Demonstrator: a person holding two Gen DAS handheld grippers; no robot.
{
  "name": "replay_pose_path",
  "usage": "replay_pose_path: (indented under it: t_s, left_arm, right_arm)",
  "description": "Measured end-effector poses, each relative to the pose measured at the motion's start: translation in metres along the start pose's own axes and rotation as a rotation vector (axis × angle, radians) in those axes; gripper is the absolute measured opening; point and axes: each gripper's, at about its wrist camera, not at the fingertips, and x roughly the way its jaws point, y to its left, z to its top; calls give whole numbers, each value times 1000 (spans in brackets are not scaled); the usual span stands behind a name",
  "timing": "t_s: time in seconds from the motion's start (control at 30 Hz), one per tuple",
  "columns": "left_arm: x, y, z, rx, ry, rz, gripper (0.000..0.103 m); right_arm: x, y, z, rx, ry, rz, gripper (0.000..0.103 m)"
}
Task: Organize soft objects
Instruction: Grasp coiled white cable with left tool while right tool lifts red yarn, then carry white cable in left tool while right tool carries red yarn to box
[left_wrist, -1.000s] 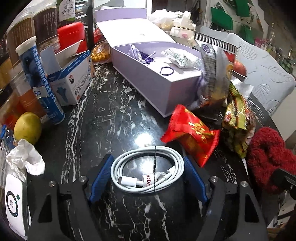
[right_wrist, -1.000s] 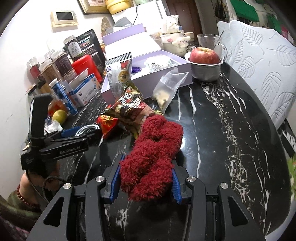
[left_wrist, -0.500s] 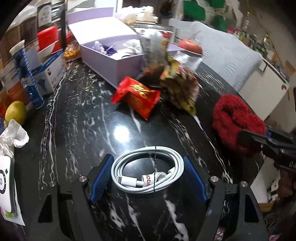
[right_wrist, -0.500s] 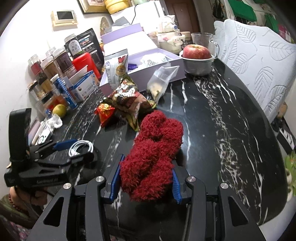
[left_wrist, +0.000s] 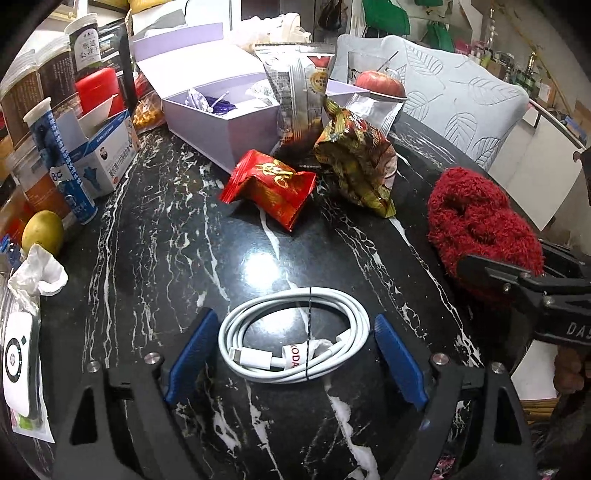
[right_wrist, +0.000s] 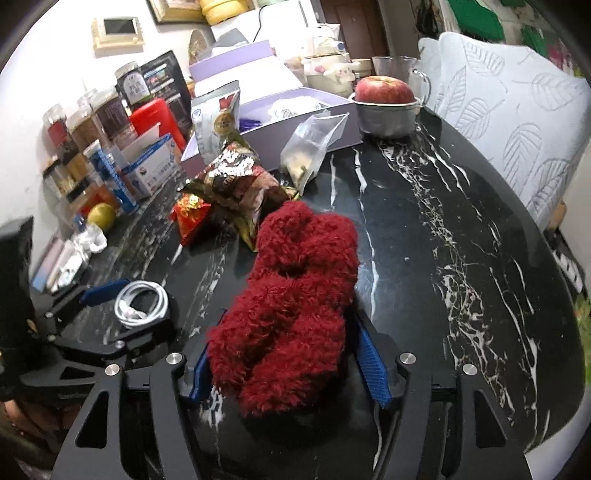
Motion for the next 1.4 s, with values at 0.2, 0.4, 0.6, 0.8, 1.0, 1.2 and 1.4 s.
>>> replay_pose_path:
  t_s: [0.2, 0.4, 0.6, 0.8, 1.0, 1.2, 1.4]
  left_arm:
    - [-2, 4, 1, -29, -6, -21, 76]
    - [-12, 0, -3, -26, -11, -68, 75]
    - [-21, -3, -4, -27, -23, -87, 75]
    - [-27, -1, -5, -46, -33, -104, 75]
    - [-41, -3, -3, -39, -69, -104, 75]
    - [-58, -5, 2, -21, -111, -112, 75]
    - [-77, -8, 9, 4, -160, -116, 75]
  right_arm:
    - [0, 5, -2, -36, 1, 17, 38]
    - [-7, 5, -6, -33, 10, 45, 37]
    - [-13, 14, -12, -50, 25, 79, 37]
    - [-22, 24, -17, -62, 24, 129, 37]
    - [-31, 33, -20, -81, 19, 164, 37]
    - [-48, 40, -15, -109, -19, 177, 37]
    - [-68, 49, -6, -146, -70, 204, 37]
